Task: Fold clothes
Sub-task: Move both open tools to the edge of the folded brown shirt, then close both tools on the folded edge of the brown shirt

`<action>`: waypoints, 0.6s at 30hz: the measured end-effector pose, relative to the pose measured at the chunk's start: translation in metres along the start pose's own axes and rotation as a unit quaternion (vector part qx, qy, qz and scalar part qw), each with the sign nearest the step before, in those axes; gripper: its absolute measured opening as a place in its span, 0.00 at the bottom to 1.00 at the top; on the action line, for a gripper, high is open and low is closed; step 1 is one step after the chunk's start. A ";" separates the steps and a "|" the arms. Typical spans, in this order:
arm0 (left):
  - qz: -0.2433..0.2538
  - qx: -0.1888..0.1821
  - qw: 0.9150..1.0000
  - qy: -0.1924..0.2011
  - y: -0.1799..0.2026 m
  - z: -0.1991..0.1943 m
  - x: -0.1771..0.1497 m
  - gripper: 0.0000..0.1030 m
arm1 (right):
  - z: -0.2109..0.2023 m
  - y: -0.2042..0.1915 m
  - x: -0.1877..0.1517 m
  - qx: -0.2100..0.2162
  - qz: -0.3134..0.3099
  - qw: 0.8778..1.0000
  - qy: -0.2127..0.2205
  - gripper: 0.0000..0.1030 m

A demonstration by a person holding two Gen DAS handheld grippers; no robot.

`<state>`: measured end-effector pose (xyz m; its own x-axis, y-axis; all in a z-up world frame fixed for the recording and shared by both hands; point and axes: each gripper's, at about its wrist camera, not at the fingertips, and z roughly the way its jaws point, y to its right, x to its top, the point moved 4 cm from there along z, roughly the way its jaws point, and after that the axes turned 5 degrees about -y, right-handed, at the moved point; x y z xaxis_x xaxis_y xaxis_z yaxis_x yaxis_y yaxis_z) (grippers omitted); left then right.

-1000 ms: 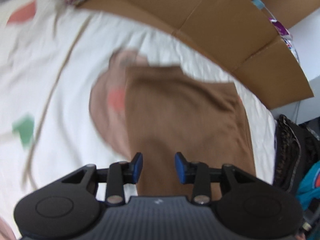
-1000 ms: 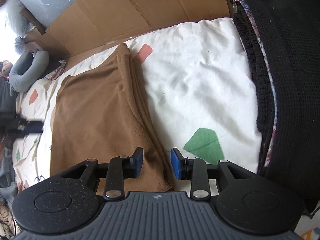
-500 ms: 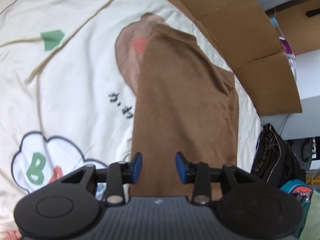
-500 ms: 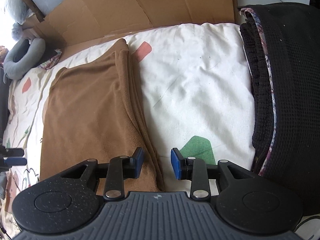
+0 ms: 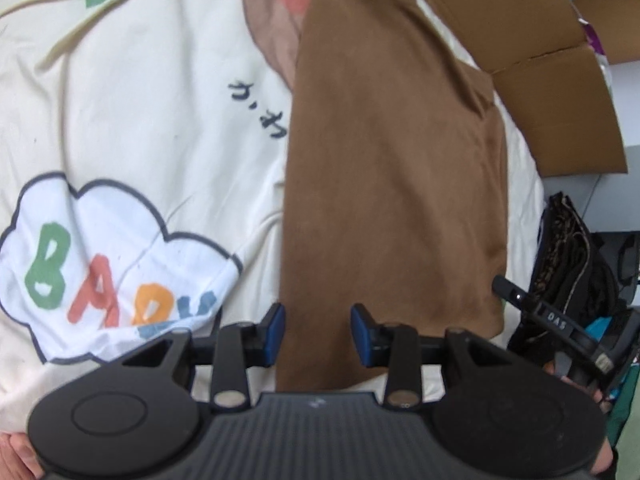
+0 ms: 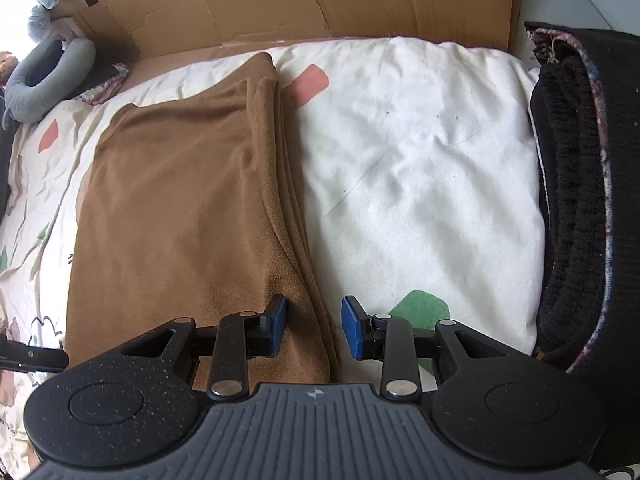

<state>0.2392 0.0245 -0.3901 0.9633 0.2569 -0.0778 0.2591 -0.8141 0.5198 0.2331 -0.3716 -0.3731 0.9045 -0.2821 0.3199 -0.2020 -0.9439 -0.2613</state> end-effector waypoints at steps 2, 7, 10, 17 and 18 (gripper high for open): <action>-0.002 0.002 1.000 -0.001 -0.002 0.002 0.000 0.37 | 0.001 0.002 -0.001 0.001 0.004 1.000 -0.004 0.32; -0.014 0.000 1.000 -0.006 -0.010 0.009 -0.003 0.34 | 0.005 0.004 -0.005 0.008 0.006 1.000 -0.017 0.32; -0.010 0.000 1.000 -0.006 -0.010 0.013 -0.005 0.29 | 0.007 0.007 -0.006 0.013 0.014 1.000 -0.024 0.32; -0.004 0.005 1.000 -0.009 -0.005 0.017 -0.006 0.21 | -0.001 -0.007 -0.005 0.005 -0.031 0.999 -0.017 0.21; -0.003 0.006 1.000 -0.009 -0.004 0.017 -0.006 0.21 | -0.002 -0.006 -0.004 0.007 -0.029 0.999 -0.017 0.22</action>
<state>0.2336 0.0172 -0.4066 0.9627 0.2529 -0.0962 0.2660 -0.8186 0.5091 0.2304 -0.3652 -0.3711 0.9271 -0.2208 0.3029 -0.1438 -0.9558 -0.2564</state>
